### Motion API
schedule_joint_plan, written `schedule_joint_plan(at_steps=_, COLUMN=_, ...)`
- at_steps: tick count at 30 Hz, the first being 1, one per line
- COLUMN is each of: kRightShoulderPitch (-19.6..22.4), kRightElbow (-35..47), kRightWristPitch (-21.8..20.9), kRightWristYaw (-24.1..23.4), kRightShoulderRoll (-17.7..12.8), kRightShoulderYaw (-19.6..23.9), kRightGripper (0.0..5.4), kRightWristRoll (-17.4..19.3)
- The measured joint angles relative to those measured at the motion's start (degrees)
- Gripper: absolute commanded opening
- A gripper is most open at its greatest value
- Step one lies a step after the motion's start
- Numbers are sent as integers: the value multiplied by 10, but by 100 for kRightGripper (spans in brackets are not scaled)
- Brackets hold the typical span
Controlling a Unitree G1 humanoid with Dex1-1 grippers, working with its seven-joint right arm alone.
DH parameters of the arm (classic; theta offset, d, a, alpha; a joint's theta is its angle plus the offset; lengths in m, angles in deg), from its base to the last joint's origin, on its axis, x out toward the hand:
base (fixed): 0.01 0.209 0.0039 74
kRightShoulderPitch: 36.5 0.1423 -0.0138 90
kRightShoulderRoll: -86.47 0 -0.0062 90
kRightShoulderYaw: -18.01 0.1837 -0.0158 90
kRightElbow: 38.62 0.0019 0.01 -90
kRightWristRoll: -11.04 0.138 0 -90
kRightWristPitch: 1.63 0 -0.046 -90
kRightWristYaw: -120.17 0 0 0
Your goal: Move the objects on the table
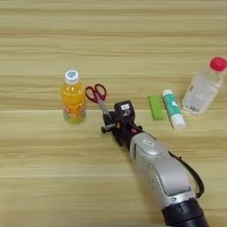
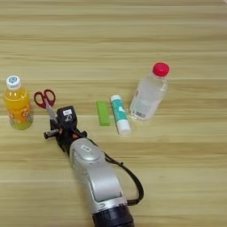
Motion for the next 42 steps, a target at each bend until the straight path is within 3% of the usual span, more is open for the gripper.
schedule_joint_plan(at_steps=9, kRightShoulderPitch=-2, kRightElbow=14, kRightWristPitch=1, kRightWristYaw=1, kRightShoulderRoll=-2, kRightShoulderYaw=-7, kRightGripper=251, kRightWristRoll=1)
schedule_joint_plan(at_steps=21, kRightShoulderPitch=-45, kRightElbow=72, kRightWristPitch=14, kRightWristYaw=12, kRightShoulderRoll=-21, kRightShoulderYaw=-42, kRightGripper=421, kRightWristRoll=-6)
schedule_joint_plan(at_steps=32, kRightShoulderPitch=-64, kRightElbow=83, kRightWristPitch=-25, kRightWristYaw=39, kRightShoulderRoll=-35, kRightShoulderYaw=-82, kRightGripper=535, kRightWristRoll=-12)
schedule_joint_plan(at_steps=42, kRightShoulderPitch=-67, kRightElbow=93, kRightWristPitch=-48, kRightWristYaw=51, kRightShoulderRoll=-39, kRightShoulderYaw=-94, kRightGripper=538, kRightWristRoll=-13)
